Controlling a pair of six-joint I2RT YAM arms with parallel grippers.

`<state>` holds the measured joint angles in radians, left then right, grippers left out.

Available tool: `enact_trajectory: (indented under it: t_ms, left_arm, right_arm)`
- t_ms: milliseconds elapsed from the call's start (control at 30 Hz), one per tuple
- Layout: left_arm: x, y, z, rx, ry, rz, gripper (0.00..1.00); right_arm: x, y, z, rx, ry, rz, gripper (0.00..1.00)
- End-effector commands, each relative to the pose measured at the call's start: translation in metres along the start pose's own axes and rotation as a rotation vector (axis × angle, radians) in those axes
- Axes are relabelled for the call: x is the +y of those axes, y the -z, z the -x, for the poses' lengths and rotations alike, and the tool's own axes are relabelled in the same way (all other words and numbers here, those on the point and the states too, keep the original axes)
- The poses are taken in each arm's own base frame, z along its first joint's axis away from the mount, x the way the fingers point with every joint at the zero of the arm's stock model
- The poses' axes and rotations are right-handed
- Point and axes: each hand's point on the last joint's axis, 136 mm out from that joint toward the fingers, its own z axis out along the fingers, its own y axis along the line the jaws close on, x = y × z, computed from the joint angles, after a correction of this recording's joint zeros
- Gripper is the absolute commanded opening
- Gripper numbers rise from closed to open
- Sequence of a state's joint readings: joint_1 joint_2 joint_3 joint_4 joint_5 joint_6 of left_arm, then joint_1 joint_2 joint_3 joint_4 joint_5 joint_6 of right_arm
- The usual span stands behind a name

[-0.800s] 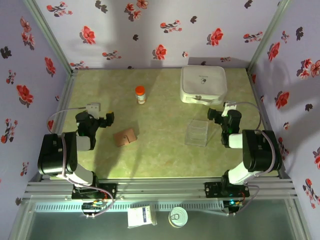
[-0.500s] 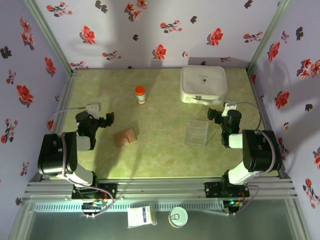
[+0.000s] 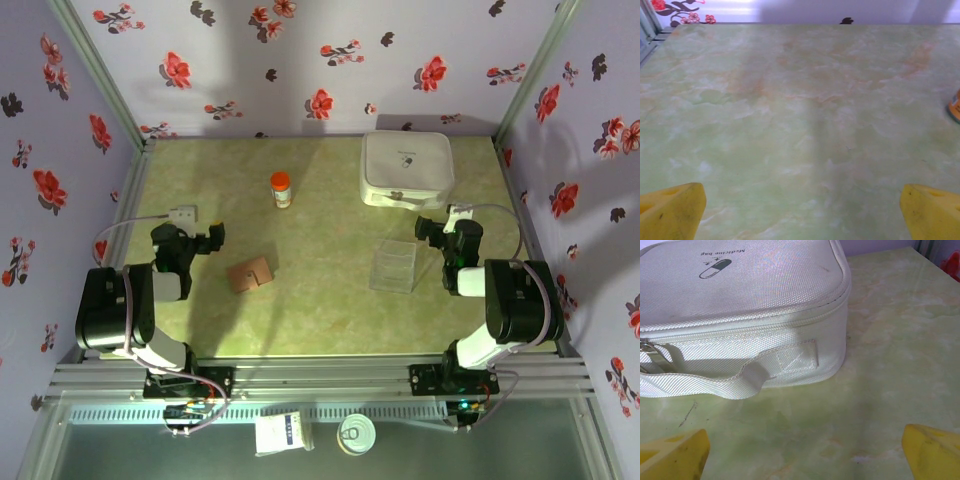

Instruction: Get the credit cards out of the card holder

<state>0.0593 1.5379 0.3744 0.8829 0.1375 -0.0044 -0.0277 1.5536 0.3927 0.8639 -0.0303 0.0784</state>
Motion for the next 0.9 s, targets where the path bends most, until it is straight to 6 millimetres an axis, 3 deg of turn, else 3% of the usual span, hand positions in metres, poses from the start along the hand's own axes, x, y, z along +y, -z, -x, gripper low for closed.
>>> enact_trajectory:
  t_ms: [0,300,467,700,867]
  left_arm:
    - [0.012,-0.001,0.008,-0.027,0.019,0.058,1.00]
    - [0.013,-0.001,0.008,-0.024,0.016,0.070,1.00]
    - [0.027,0.011,0.025,-0.014,0.054,0.172,1.00]
    - [0.034,0.031,0.057,0.028,0.096,0.296,1.00]
    - [0.019,0.040,0.068,0.153,0.313,0.252,1.00]
  right_arm:
    - [-0.001,0.000,0.003,-0.018,0.003,-0.004,0.99]
    - [-0.005,0.000,0.006,-0.026,0.002,-0.027,0.99]
    - [-0.004,0.010,0.029,0.008,-0.003,-0.049,0.99]
    - [0.019,0.025,0.052,0.109,0.002,-0.039,0.99]
    - [0.045,0.049,0.046,0.273,-0.095,0.020,0.88]
